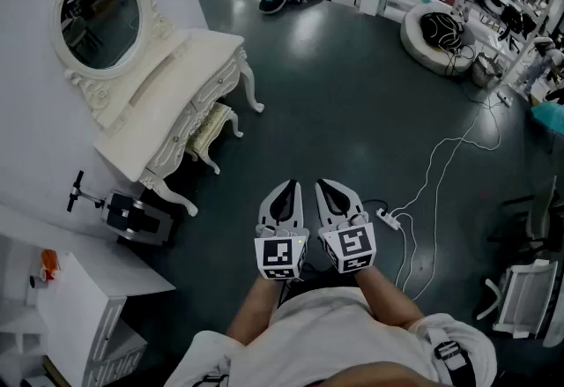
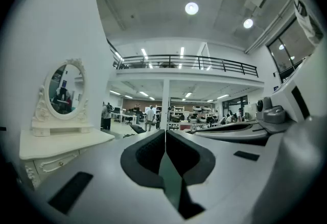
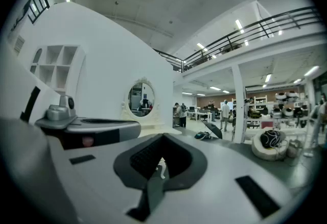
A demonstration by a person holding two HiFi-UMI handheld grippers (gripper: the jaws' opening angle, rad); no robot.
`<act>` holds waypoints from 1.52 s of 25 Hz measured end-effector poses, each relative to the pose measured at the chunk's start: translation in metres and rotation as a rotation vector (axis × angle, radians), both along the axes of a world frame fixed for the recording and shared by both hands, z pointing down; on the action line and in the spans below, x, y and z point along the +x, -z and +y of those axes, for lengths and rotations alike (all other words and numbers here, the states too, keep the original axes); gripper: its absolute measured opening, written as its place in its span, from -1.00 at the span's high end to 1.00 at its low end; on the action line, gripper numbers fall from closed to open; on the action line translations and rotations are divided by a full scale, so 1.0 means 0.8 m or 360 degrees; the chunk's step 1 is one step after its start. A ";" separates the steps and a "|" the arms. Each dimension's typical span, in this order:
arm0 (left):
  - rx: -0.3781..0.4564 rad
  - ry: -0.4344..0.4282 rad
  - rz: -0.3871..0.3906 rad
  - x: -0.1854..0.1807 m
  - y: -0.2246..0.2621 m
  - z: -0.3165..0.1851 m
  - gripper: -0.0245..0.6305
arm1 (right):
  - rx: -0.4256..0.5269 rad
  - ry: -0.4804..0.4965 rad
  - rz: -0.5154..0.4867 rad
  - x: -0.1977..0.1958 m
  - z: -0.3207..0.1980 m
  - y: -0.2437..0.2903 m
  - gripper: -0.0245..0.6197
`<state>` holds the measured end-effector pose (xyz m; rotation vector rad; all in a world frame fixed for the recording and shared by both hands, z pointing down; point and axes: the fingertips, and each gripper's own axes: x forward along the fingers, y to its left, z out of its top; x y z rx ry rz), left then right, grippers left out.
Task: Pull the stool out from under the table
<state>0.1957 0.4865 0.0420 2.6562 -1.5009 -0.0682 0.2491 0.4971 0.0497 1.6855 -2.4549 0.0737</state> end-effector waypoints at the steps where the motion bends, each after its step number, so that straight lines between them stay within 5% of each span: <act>1: 0.0000 -0.0001 0.0000 -0.003 -0.002 -0.001 0.89 | 0.0004 0.0003 -0.0002 -0.004 -0.001 -0.001 0.88; 15: -0.0036 -0.0014 -0.0026 0.000 -0.017 -0.053 0.89 | 0.0025 -0.0039 -0.0036 0.002 -0.059 -0.007 0.88; 21: -0.0048 0.0046 -0.0052 0.012 -0.022 -0.136 0.89 | 0.0046 0.0051 -0.0050 0.005 -0.151 -0.013 0.88; 30: -0.0088 0.0186 -0.0065 0.077 -0.022 -0.296 0.89 | 0.0022 0.0211 -0.0085 0.078 -0.311 -0.010 0.88; 38: -0.0183 0.0288 -0.0142 0.104 -0.043 -0.367 0.89 | -0.0087 0.0366 -0.0168 0.117 -0.400 -0.029 0.88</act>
